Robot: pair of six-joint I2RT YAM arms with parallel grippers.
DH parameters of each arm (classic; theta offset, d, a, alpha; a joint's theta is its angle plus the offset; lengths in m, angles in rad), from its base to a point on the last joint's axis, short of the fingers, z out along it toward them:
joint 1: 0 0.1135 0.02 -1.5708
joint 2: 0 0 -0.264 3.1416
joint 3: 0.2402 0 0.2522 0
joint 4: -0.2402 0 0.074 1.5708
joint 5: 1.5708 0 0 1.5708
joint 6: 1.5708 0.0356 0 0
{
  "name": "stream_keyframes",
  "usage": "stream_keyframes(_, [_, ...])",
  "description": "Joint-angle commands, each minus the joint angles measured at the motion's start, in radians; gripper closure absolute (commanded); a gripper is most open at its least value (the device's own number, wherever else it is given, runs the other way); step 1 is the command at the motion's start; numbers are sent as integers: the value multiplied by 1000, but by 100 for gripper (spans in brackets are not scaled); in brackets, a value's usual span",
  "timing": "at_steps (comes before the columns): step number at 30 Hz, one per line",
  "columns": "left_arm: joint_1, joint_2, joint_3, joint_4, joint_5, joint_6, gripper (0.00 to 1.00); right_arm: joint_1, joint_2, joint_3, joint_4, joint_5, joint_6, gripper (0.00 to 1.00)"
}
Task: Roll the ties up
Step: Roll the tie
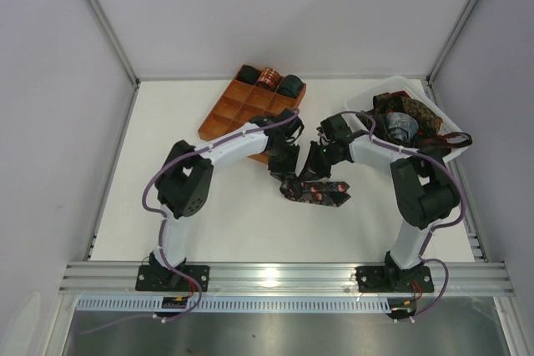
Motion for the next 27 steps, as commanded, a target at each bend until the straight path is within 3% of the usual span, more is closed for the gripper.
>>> stream_keyframes(1, [-8, 12, 66, -62, -54, -26, 100, 12, 29, -13, 42, -43, 16, 96])
stream_keyframes(13, [-31, 24, 149, -111, -143, -64, 100, 3, -24, -50, 30, -35, -4, 98])
stream_keyframes(27, [-50, 29, 173, -93, -140, -103, 100, 20, 58, -9, 113, -87, 47, 98])
